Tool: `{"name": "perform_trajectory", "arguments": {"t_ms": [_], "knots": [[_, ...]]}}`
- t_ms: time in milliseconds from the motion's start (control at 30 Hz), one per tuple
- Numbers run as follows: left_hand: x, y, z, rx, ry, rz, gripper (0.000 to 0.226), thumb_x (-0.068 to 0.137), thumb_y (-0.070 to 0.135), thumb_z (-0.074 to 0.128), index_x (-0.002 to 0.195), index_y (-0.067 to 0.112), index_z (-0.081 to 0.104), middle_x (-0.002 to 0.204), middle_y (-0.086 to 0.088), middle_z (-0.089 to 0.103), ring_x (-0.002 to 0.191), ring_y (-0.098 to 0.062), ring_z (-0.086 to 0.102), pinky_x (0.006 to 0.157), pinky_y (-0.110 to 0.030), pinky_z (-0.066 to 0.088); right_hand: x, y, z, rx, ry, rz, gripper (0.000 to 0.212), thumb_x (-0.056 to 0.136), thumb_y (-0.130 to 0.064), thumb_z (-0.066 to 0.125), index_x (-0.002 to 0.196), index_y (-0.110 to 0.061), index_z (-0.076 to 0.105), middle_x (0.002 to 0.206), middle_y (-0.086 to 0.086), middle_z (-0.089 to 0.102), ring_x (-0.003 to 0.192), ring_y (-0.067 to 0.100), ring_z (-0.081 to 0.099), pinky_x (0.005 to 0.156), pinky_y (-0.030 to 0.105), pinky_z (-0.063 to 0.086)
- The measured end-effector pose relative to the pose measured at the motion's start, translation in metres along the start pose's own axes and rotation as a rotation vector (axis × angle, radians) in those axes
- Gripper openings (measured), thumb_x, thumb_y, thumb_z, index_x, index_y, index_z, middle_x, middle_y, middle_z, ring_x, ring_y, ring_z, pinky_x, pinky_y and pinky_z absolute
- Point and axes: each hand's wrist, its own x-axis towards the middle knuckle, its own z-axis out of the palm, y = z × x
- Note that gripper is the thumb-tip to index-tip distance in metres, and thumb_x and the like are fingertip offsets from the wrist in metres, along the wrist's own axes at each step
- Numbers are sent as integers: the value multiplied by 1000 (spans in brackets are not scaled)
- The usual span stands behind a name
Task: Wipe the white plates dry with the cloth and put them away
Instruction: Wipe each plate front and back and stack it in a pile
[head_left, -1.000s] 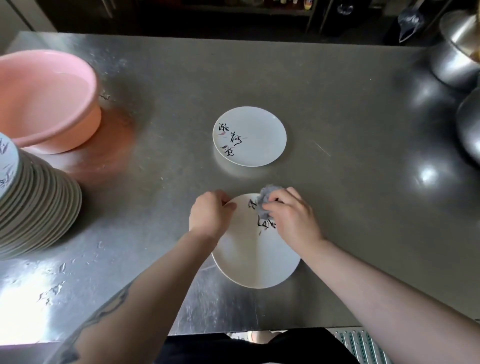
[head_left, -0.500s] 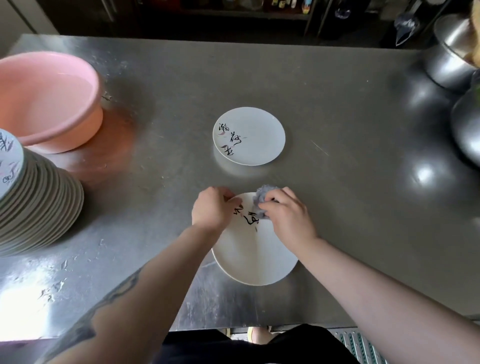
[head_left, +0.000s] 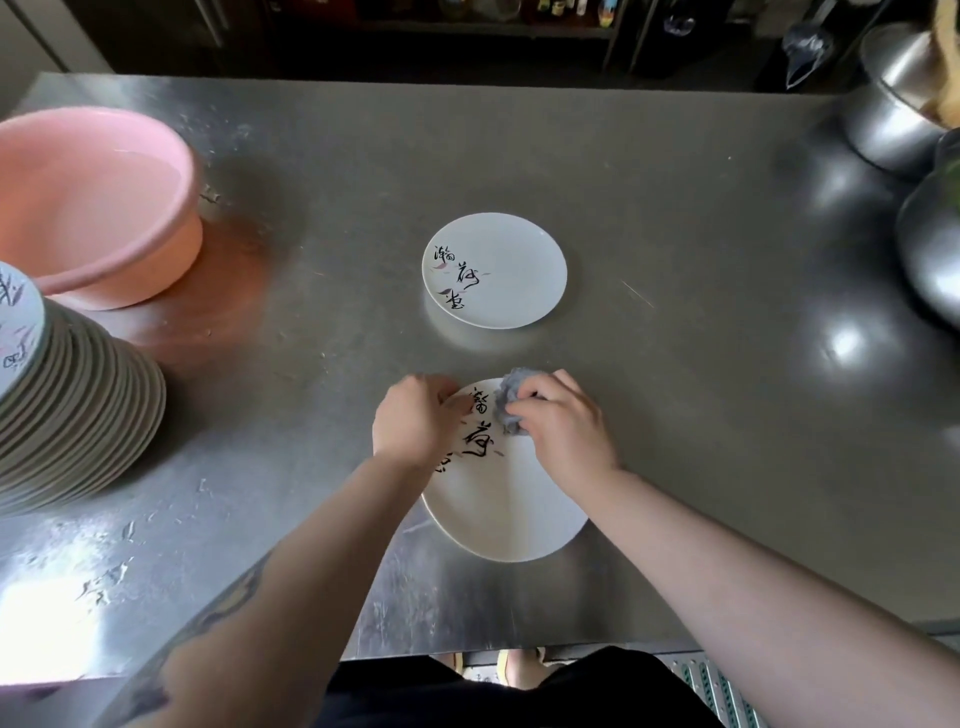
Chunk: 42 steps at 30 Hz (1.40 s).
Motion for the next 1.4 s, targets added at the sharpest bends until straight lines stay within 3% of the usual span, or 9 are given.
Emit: {"name": "perform_trajectory", "arguments": {"t_ms": [233,400,633,733,933,1100,1233,1333,1400], "knots": [[2,-18,-6,-121,193,-179,11,83,23,67,82,16,76,73,-5,70,74,-29,64,63,-30,50,-7,17,-23,-101,57,102,22,71,7,73,83,-11,77,90,2,65,87,29,58,60,35,52],[-15,-25,-7,-35,123,-171,17,79,29,66,66,19,63,61,6,61,64,-21,60,50,-23,37,-8,15,-21,-82,74,142,20,72,7,72,82,-10,76,90,0,66,86,29,57,57,30,46],[6,-10,-11,-61,77,-169,17,81,24,69,68,12,67,63,2,68,68,-26,62,58,-28,48,-6,15,-16,-72,-5,98,21,75,5,70,86,-11,77,93,0,66,90,28,57,60,34,50],[0,-13,-7,-86,111,-196,17,82,20,66,68,11,66,65,-1,69,66,-26,61,57,-28,48,-22,18,-23,-69,58,118,23,68,6,76,79,-13,77,83,-1,66,79,29,58,55,25,45],[-18,-19,3,-129,171,-245,15,84,21,62,72,13,67,66,-2,68,64,-24,61,52,-24,41,-68,-10,-15,13,16,149,19,68,-2,76,81,-16,77,80,0,66,77,28,60,63,33,54],[-29,-21,2,-184,186,-279,15,83,21,66,68,19,64,58,6,59,68,-27,59,56,-27,38,-64,-54,6,137,-88,104,20,74,-7,69,89,-18,77,87,1,67,85,25,61,74,26,48],[-32,-31,-9,-299,62,-248,11,86,23,68,80,14,67,71,-5,68,66,-30,66,64,-40,58,-49,-50,2,350,-199,196,18,83,-13,67,96,-21,77,97,-5,67,96,14,59,86,22,43],[-51,-39,-20,-269,183,-72,5,85,22,72,88,21,68,77,10,68,65,0,63,65,-15,51,-54,-28,-15,553,17,369,20,81,-3,71,93,-18,77,91,-20,64,90,-5,61,82,2,37],[-67,-40,-20,-242,238,136,14,81,11,75,85,22,69,80,11,65,70,-1,61,62,-7,44,-60,-14,-26,604,156,424,27,79,1,72,90,-23,76,92,-22,65,87,-11,61,81,0,37]]}}
